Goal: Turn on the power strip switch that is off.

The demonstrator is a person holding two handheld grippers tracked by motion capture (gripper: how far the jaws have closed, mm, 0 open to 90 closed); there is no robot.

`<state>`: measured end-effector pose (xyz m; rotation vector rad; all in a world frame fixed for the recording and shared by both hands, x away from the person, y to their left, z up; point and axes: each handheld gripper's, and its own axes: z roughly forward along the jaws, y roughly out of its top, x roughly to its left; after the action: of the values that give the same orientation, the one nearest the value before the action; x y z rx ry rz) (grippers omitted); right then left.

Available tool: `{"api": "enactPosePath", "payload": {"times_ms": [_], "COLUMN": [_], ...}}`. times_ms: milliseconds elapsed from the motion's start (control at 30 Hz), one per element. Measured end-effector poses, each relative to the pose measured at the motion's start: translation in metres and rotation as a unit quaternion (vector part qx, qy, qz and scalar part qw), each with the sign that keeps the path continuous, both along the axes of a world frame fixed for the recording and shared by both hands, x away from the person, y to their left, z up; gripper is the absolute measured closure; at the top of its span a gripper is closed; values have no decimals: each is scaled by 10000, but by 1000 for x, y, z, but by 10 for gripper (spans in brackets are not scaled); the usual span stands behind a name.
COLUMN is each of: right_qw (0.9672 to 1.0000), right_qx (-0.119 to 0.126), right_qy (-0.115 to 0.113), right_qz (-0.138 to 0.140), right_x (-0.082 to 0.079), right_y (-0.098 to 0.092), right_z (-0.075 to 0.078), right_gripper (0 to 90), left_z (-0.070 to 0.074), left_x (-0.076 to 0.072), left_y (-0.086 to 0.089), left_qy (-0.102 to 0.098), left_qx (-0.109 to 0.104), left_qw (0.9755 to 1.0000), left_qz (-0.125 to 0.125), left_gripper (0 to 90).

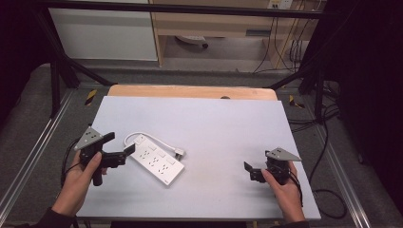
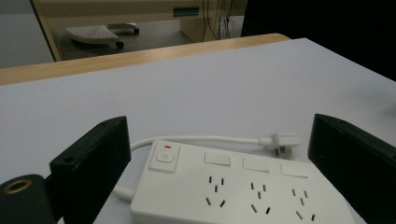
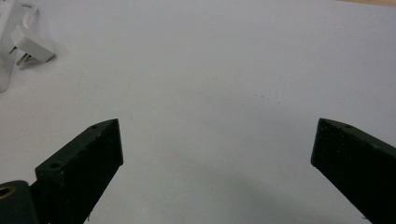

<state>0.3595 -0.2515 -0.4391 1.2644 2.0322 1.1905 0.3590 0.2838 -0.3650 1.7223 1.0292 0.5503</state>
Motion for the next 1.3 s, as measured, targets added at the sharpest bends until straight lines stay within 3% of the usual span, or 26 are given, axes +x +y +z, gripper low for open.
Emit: {"api": "enactPosePath", "payload": {"times_ms": [567,1067,1300], "right_qw": [10000,10000,10000], "right_qx": [-9,-3,-30], "right_qy": [0,-18,-2], "right_qz": [-11,-18,-31], "right_x": [0,0,0], "right_y": [0,0,0], "right_z": [0,0,0], "right_gripper": [26,26,26], "left_z": [-19,-32,-48], "left_x": [-31,-41,-46], "left_y": [43,52,51], "left_qy": [-22,39,241], "left_qx": [-169,18,98], "left_qw": [9993,9994,9994], "left_qz": [318,353,242], "left_gripper": [64,64,65]}}
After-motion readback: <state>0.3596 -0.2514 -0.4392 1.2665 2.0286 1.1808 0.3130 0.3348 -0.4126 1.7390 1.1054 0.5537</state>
